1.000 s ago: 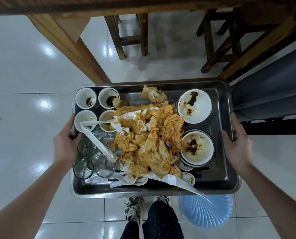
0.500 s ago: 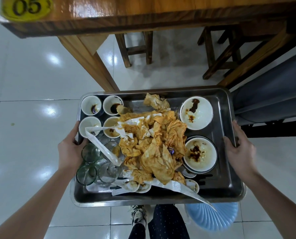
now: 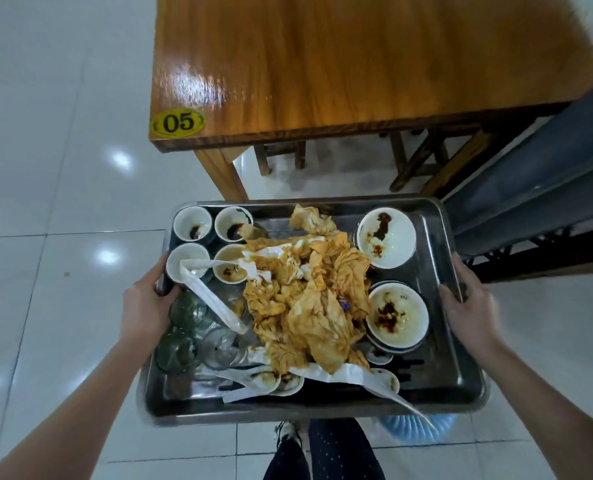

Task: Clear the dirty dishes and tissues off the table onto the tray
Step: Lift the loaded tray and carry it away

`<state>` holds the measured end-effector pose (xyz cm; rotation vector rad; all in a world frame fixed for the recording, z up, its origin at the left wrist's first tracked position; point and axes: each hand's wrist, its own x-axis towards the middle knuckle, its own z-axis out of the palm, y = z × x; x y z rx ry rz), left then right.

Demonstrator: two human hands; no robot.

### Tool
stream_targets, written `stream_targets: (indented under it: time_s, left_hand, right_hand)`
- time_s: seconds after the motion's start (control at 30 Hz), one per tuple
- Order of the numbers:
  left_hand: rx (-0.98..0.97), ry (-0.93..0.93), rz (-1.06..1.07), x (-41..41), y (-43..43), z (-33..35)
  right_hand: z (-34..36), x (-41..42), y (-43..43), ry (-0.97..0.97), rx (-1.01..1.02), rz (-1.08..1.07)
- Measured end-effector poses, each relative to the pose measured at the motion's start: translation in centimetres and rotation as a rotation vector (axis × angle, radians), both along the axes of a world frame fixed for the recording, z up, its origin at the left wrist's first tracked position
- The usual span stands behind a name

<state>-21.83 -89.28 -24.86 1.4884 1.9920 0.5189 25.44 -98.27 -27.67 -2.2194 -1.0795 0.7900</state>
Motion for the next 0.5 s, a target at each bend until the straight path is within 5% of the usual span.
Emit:
stream_targets:
  time_s: [0.5]
  left_hand:
    - [0.164,0.076,-0.186,-1.2,-1.9,18.0]
  right_hand:
    - [17.2,-0.8,-5.3,-0.069,0.043,0.017]
